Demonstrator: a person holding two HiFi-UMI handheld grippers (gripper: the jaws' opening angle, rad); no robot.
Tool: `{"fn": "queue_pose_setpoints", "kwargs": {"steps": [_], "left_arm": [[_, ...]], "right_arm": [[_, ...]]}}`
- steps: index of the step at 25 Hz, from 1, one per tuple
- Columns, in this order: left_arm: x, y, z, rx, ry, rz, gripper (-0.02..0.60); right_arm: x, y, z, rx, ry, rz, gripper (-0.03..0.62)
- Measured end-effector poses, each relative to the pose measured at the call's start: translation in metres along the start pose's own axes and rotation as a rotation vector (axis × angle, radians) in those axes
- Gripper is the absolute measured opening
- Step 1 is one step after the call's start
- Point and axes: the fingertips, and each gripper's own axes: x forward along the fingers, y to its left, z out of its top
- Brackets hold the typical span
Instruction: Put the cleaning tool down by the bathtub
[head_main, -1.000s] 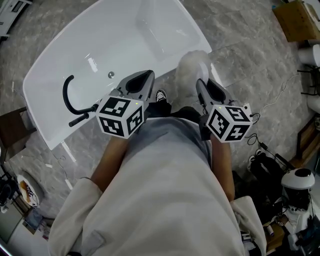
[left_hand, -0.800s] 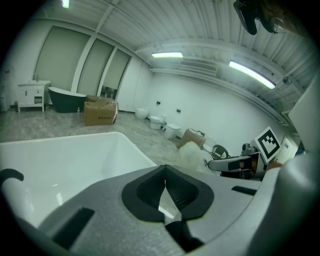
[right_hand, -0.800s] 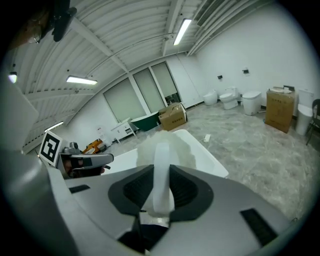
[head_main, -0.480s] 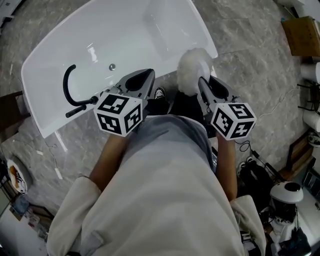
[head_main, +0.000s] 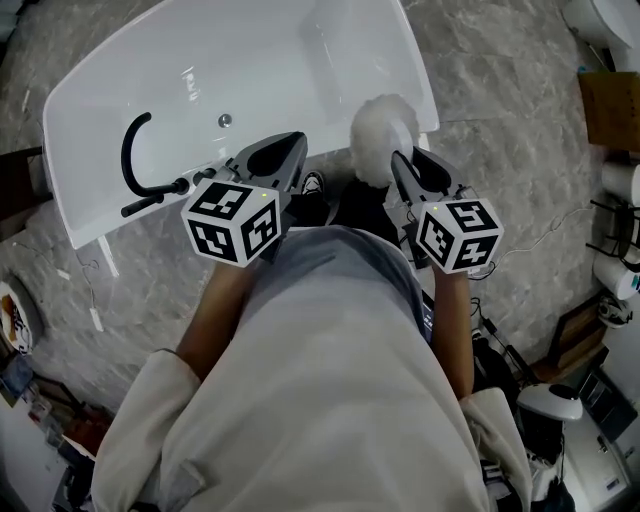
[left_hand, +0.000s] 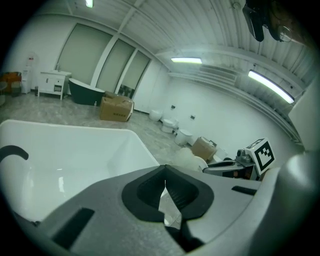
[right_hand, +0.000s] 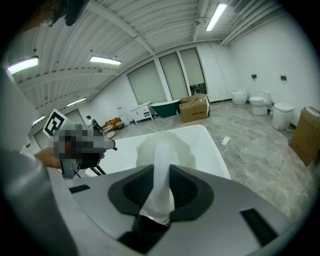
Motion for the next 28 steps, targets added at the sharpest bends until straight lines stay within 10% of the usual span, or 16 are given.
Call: {"fn": "queue_pose_setpoints", "kwargs": {"steps": [28], "left_arm": [[-0.003,0.012,-0.019,-0.105,0.026,0.105,0.005]], "right_arm": [[0.042,-0.023,-0.021,-0.068,0.154,0.092,0.089]]}}
